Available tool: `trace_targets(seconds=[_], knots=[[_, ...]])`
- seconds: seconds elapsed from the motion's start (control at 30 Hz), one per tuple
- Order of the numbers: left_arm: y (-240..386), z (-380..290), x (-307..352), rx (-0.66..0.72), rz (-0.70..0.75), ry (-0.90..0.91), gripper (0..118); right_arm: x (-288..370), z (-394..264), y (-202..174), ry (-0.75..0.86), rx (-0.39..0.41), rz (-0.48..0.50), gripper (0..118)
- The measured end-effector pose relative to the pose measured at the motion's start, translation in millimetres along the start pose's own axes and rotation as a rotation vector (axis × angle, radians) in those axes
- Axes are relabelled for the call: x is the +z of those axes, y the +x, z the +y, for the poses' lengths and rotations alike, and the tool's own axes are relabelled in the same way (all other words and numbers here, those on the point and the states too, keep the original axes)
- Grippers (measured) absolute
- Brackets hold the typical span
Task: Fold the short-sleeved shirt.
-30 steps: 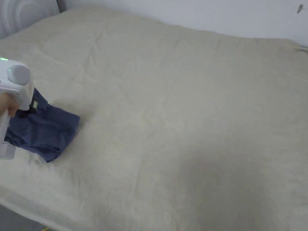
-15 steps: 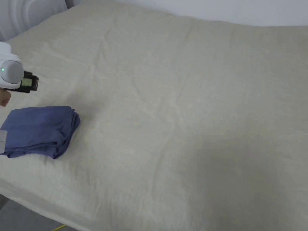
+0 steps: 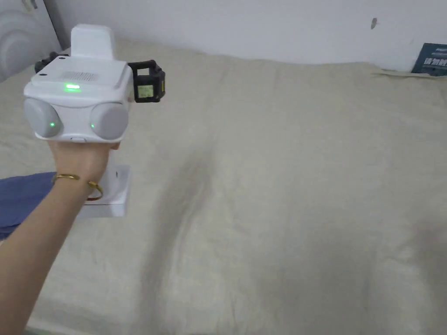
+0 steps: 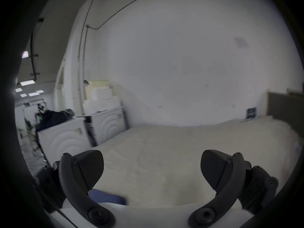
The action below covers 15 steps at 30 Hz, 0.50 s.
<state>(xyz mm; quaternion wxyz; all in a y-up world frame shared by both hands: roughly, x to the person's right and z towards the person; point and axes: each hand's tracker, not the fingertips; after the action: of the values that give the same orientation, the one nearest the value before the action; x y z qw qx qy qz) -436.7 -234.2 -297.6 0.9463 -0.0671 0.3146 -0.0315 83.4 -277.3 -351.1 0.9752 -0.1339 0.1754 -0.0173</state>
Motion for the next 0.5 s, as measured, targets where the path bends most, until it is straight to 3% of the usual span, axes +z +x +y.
trace_targets(seconds=[0.17,0.27,0.37,0.4,0.47,0.5], knots=[[68.2,-2.9,39.5,0.062,-0.142,0.013,118,-0.9,5.0,19.5,0.041,0.022,-0.002,0],[103.6,-15.8,57.6,0.035,-0.199,0.004,109,-1.4,-0.5,23.7,0.046,0.031,-0.004,0],[129.5,-32.5,77.8,0.081,-0.243,0.0,78,-0.2,-7.2,24.9,0.052,0.02,-0.006,0],[136.6,-38.6,81.0,0.102,-0.257,-0.017,68,-11.9,-37.7,-32.4,0.054,0.016,-0.009,0],[148.1,-49.9,87.1,0.109,-0.273,-0.051,59,-10.9,-42.2,-36.3,0.054,0.012,-0.011,0],[152.8,-57.6,89.9,0.109,-0.293,-0.057,47,-9.2,-44.0,-36.9,0.055,0.01,-0.013,0]])
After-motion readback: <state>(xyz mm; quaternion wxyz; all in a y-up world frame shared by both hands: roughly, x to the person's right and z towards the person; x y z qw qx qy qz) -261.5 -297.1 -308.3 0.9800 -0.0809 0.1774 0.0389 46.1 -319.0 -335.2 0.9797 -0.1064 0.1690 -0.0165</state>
